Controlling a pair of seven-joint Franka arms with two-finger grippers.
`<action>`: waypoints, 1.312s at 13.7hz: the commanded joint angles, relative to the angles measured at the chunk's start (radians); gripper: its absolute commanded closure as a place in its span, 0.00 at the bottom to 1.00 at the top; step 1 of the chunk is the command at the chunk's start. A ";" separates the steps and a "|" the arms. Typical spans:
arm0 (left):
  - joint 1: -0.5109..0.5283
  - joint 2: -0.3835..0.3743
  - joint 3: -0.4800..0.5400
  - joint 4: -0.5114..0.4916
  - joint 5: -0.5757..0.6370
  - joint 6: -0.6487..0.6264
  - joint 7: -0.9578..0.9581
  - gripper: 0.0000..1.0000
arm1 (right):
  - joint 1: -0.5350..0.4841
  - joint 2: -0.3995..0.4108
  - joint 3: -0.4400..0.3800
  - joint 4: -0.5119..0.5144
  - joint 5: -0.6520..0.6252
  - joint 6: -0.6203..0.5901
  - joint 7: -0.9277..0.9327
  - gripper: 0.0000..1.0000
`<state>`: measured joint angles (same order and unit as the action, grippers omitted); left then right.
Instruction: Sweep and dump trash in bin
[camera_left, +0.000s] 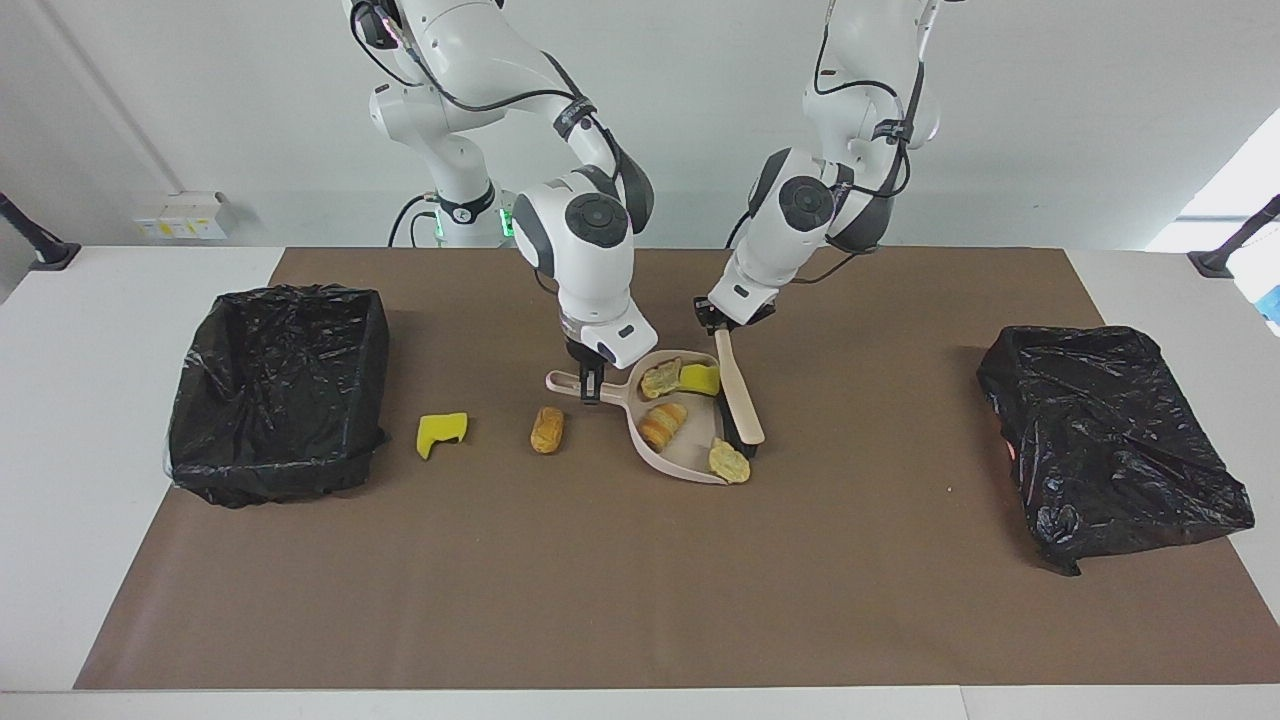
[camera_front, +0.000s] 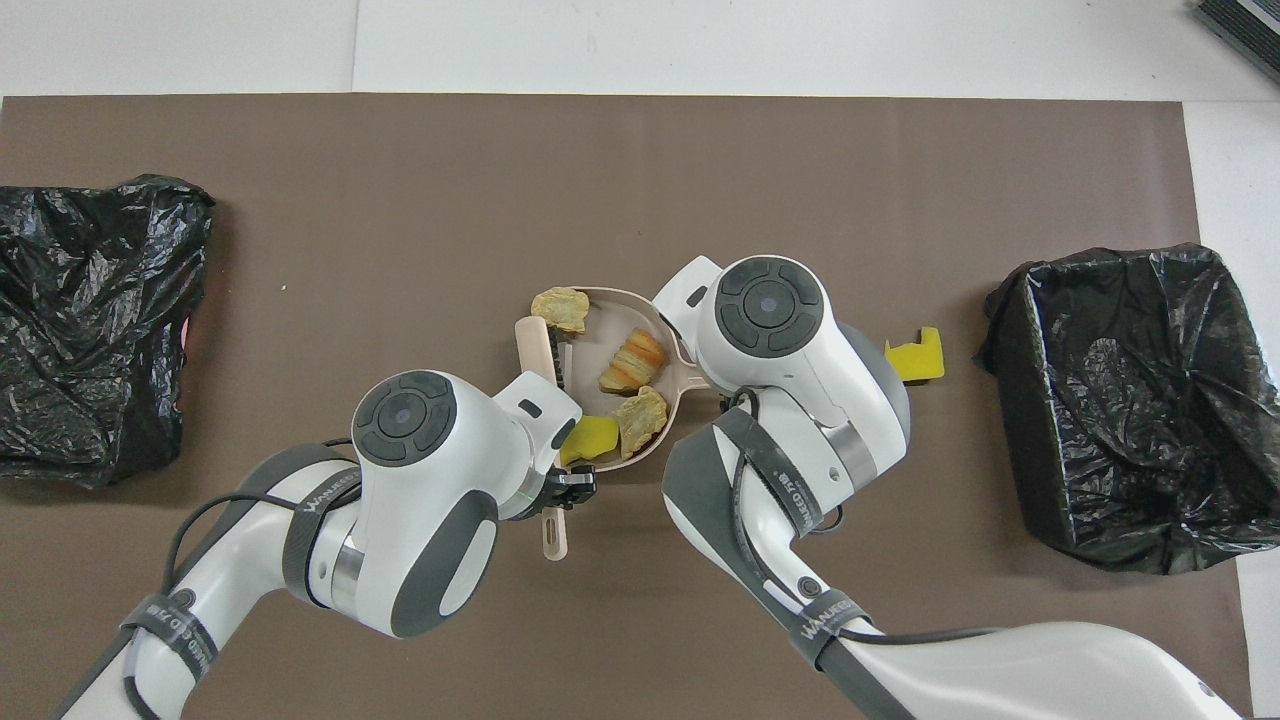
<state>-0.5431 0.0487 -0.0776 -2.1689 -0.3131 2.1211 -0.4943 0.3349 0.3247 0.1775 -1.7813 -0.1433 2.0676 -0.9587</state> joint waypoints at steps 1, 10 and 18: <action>0.009 -0.050 0.004 0.023 -0.021 -0.097 -0.001 1.00 | -0.007 -0.013 0.008 -0.029 0.016 0.020 0.000 1.00; 0.123 -0.101 0.016 0.079 0.002 -0.163 0.020 1.00 | -0.017 -0.016 0.008 -0.046 0.016 0.022 -0.012 1.00; -0.023 -0.095 0.004 -0.064 -0.075 0.020 0.008 1.00 | -0.016 -0.016 0.008 -0.046 0.016 0.022 -0.012 1.00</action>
<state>-0.5156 -0.0367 -0.0838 -2.1645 -0.3640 2.0814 -0.4822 0.3321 0.3247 0.1761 -1.7956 -0.1430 2.0681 -0.9586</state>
